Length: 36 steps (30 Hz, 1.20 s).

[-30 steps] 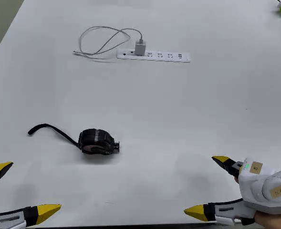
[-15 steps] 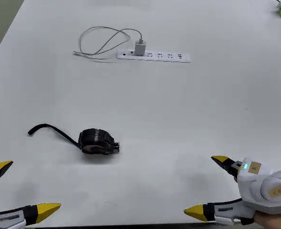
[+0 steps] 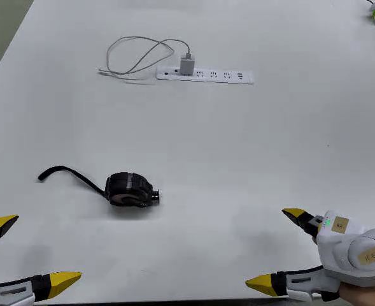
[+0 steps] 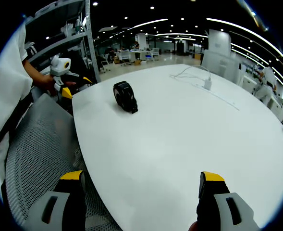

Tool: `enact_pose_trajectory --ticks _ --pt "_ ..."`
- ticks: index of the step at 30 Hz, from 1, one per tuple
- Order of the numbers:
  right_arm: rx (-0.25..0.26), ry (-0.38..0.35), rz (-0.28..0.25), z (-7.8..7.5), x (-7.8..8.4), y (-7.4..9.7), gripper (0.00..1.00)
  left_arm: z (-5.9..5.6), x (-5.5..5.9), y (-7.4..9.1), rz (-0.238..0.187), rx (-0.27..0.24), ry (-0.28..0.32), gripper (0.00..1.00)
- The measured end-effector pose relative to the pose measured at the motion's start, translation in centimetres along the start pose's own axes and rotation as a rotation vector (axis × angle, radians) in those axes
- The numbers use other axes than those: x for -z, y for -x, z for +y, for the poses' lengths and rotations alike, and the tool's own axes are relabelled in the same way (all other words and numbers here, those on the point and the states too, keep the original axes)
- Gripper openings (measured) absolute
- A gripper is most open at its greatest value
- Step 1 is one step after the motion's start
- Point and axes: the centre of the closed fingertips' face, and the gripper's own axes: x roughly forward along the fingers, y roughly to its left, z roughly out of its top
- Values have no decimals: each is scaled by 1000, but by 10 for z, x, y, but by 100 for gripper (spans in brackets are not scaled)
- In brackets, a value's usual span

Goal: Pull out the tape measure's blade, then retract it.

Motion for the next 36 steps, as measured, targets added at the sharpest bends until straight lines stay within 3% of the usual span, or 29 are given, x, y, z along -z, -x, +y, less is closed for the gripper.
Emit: enact_pose_trajectory --ticks 36 --pt "11 -5 -12 -2 -3 0 99 1 -5 0 -3 -8 -15 99"
